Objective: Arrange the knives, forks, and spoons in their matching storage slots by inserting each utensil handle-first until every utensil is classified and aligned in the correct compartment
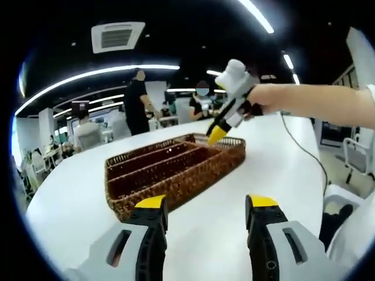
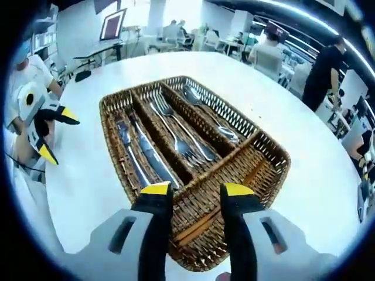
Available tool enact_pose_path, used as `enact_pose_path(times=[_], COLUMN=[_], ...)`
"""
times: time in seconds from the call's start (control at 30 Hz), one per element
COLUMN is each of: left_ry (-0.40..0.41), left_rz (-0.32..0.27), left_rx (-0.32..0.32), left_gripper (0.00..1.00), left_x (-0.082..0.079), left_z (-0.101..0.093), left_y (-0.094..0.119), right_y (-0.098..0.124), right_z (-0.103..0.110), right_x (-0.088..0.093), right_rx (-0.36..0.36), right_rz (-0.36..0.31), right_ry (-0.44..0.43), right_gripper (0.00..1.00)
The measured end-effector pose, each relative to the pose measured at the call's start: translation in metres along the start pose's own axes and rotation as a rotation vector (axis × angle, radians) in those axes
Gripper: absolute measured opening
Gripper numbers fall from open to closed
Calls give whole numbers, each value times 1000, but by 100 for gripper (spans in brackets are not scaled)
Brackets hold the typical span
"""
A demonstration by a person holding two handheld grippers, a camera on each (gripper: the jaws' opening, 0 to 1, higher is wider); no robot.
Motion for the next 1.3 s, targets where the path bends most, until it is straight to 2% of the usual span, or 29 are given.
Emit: enact_pose_path(times=[0.03, 0.1, 0.27, 0.33, 0.53, 0.67, 0.83, 0.9, 1.07, 1.3], left_ry=[5, 9, 15, 17, 21, 24, 31, 36, 51, 64], left_rz=[-2, -3, -2, -1, 2, 3, -6, -1, -6, -7], left_rx=[2, -4, -9, -13, -20, -25, -28, -28, -28, -25], left_gripper=[54, 56, 58, 58, 62, 63, 66, 67, 69, 71], left_x=[0, -1, -1, -1, 0, -1, -3, -2, -3, -2], left_z=[0, 1, 2, 2, 1, 2, 3, 4, 5, 5], left_y=[0, 0, 1, 1, 3, 4, 5, 5, 7, 7], right_y=[1, 3, 9, 12, 23, 25, 30, 31, 36, 35], right_z=[4, 8, 11, 13, 19, 25, 35, 37, 44, 54], right_x=[-2, 0, 3, 1, 6, 13, 16, 18, 20, 27], right_rx=[-15, -23, 8, 11, 31, 46, 63, 74, 90, 95], right_rz=[-47, -70, -116, -177, -244, -238, -297, -297, -343, -351], right_ry=[-8, -27, 11, -14, -32, -30, -55, -63, -87, -106], right_gripper=[36, 37, 39, 40, 45, 45, 48, 50, 54, 58])
Point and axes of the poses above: the point that each gripper's makers call its tool centre point, and the gripper's own axes: y roughly backward along the fingers, z roughly to its left, x roughly out of its underside, the point moved 6 cm from there along y, roughly backward along the fingers, and after that the axes turned 3 degrees about z, right-handed, at the moved point
